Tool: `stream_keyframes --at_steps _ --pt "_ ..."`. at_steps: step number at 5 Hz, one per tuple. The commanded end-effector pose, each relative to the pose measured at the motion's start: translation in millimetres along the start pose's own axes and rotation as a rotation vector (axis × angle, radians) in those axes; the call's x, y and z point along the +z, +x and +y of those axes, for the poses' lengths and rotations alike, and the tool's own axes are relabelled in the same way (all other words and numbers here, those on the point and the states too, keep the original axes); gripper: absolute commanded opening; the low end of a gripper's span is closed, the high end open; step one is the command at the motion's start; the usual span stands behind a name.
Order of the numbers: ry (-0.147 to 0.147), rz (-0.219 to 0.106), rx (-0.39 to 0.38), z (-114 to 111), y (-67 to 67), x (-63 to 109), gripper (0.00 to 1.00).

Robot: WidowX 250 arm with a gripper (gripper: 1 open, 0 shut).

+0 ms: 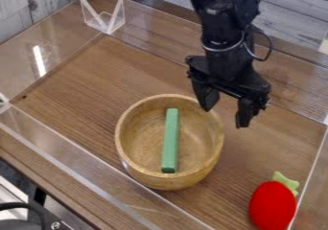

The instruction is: Move the red object to the right side of the table

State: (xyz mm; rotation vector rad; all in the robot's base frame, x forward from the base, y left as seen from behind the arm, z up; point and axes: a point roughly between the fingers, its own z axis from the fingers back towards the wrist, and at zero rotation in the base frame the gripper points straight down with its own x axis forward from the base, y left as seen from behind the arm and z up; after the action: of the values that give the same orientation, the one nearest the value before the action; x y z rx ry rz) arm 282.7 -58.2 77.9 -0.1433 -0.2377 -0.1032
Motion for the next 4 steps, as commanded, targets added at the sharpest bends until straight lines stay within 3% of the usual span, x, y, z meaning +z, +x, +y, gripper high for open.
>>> stream_keyframes --at_steps 1,2,3,4 --pt "0.004 -0.052 0.037 -1 0.9 6.6 1.00" --pt "0.016 -0.053 0.073 3 -0.1 -0.2 1.00" --pt "0.011 -0.042 0.037 11 4.6 -4.2 1.00" --pt "0.005 -0.015 0.028 2 1.5 -11.0 1.00"
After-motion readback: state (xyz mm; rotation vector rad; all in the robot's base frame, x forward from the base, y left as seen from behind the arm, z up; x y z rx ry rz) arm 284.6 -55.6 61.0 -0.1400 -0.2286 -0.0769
